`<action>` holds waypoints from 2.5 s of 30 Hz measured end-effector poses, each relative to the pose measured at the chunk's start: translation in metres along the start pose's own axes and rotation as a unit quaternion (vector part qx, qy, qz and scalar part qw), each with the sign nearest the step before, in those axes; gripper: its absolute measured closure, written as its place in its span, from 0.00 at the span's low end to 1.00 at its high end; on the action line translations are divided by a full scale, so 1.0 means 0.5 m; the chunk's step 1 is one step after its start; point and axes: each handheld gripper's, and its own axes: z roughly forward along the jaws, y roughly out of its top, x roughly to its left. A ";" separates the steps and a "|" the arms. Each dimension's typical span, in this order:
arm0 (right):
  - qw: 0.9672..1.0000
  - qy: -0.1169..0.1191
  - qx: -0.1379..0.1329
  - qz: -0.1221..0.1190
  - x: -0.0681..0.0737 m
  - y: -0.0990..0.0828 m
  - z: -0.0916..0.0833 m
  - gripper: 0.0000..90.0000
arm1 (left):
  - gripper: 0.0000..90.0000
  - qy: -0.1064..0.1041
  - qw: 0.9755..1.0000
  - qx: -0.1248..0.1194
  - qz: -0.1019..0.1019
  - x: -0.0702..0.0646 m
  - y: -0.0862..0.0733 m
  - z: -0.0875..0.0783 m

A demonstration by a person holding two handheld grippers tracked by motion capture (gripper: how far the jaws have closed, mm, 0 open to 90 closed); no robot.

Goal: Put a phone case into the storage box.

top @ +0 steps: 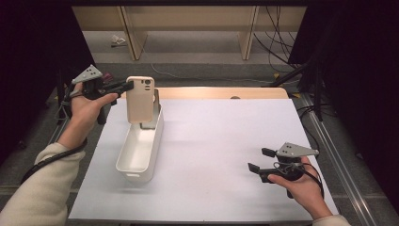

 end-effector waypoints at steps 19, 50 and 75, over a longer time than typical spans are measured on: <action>1.000 -0.001 0.000 0.001 -0.001 0.000 0.001 0.22 | 0.90 0.002 1.000 0.015 -0.004 0.007 -0.024 0.048; 1.000 -0.001 0.000 0.000 -0.002 0.000 0.003 0.22 | 0.90 -0.015 0.999 0.039 0.000 0.037 -0.110 0.082; 1.000 0.000 0.000 -0.001 -0.002 0.000 0.003 0.22 | 0.89 -0.015 0.998 0.054 -0.020 0.055 -0.146 0.094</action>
